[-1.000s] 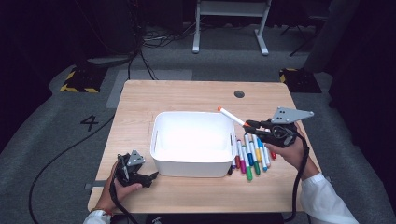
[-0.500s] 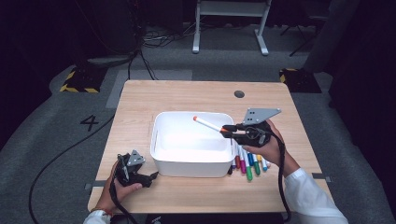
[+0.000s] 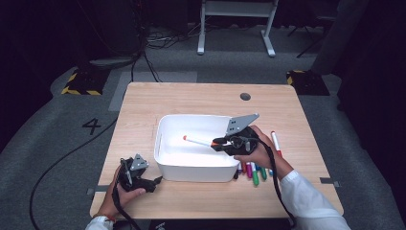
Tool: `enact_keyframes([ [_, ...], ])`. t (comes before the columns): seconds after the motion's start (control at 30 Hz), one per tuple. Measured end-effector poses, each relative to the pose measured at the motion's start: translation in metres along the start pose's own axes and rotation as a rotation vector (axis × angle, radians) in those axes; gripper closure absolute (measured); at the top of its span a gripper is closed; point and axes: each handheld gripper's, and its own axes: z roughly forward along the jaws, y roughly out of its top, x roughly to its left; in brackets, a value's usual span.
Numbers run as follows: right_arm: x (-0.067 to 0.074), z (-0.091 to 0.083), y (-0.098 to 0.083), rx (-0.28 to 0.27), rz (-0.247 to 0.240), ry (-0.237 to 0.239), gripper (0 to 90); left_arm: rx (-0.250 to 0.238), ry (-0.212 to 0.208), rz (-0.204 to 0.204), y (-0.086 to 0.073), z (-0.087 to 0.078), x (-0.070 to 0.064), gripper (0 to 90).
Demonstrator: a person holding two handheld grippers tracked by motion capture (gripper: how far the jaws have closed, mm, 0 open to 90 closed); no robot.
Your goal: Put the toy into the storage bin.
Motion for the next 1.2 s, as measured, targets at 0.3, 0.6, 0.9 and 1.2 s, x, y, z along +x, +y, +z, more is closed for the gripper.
enact_keyframes([
  [0.3,0.003,0.013,0.001,0.09,-0.023,0.07,75.0,0.0,0.0,0.0,0.0,0.0,0.0,10.1],
  [0.6,0.007,0.016,0.001,0.163,-0.038,0.142,74.9,0.0,0.0,0.0,0.0,0.0,0.0,10.1],
  [0.9,0.006,0.015,0.0,0.15,-0.03,0.143,62.9,0.0,0.0,0.0,0.0,0.0,0.0,10.1],
  [1.2,-0.001,-0.002,-0.004,0.093,0.004,0.082,54.6,0.0,0.0,0.0,0.0,0.0,0.0,10.1],
])
